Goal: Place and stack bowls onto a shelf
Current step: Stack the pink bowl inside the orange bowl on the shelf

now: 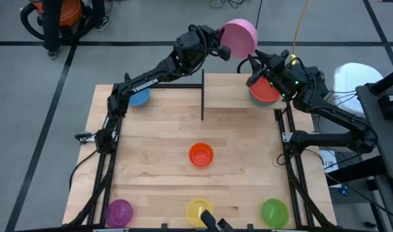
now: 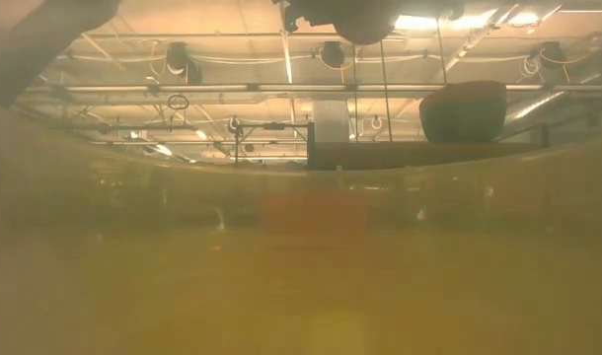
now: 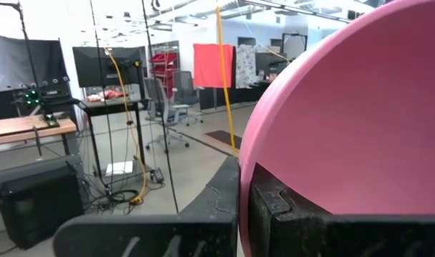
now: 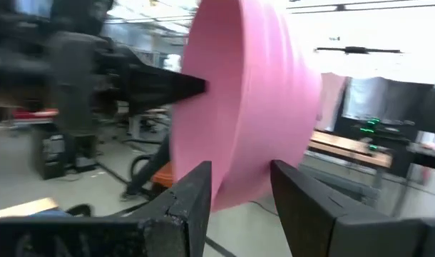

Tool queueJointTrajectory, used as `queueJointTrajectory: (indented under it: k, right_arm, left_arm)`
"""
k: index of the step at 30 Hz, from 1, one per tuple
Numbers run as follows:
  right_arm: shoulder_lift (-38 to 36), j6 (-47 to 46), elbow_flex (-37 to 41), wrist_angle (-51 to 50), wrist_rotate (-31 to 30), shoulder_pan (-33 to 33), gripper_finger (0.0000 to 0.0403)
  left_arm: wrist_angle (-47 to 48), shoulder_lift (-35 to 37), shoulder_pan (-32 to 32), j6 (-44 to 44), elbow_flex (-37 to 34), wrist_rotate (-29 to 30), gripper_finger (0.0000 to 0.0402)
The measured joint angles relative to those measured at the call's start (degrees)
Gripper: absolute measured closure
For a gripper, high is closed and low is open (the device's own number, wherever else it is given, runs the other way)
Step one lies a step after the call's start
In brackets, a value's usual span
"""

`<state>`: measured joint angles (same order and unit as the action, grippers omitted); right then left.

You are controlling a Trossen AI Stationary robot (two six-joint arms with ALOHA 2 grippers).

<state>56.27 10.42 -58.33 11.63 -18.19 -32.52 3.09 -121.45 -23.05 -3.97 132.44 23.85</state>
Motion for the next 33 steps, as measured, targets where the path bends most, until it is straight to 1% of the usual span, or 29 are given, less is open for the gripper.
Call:
queueJointTrajectory:
  k: [3,8,14,19,22,28,30,33]
  right_arm:
    - [1.4,2.0,0.0,2.1,-3.0,0.0,0.0261]
    - [2.7,5.4,0.0,5.4,-6.3,0.1,0.0261]
    - [2.9,5.4,0.0,6.3,-6.5,-0.5,0.0261]
    - [2.9,5.4,0.0,6.9,-6.3,-0.9,0.0266]
    - [2.9,5.3,0.0,7.0,-8.5,-0.8,0.0292]
    - [2.9,5.1,0.0,7.6,-11.3,-1.0,0.038]
    - [2.9,5.3,0.0,7.6,-12.9,-1.0,0.0393]
    - [2.9,5.8,0.0,7.5,-14.0,-1.0,0.0395]
  left_arm:
    - [0.0,0.0,0.7,-0.3,0.0,0.5,0.0398]
    - [1.1,0.0,1.3,0.0,0.1,0.5,0.0398]
    - [3.7,0.1,2.1,0.5,0.2,0.7,0.0398]
    - [3.9,0.1,2.7,0.4,0.2,1.2,0.0398]
    - [4.0,0.1,2.8,0.4,0.2,1.2,0.0398]
    - [4.9,0.1,2.9,0.6,0.1,0.9,0.0398]
    - [5.2,0.0,3.0,0.6,0.0,0.6,0.0398]
    - [5.4,-0.1,3.0,0.5,0.0,0.1,0.0386]
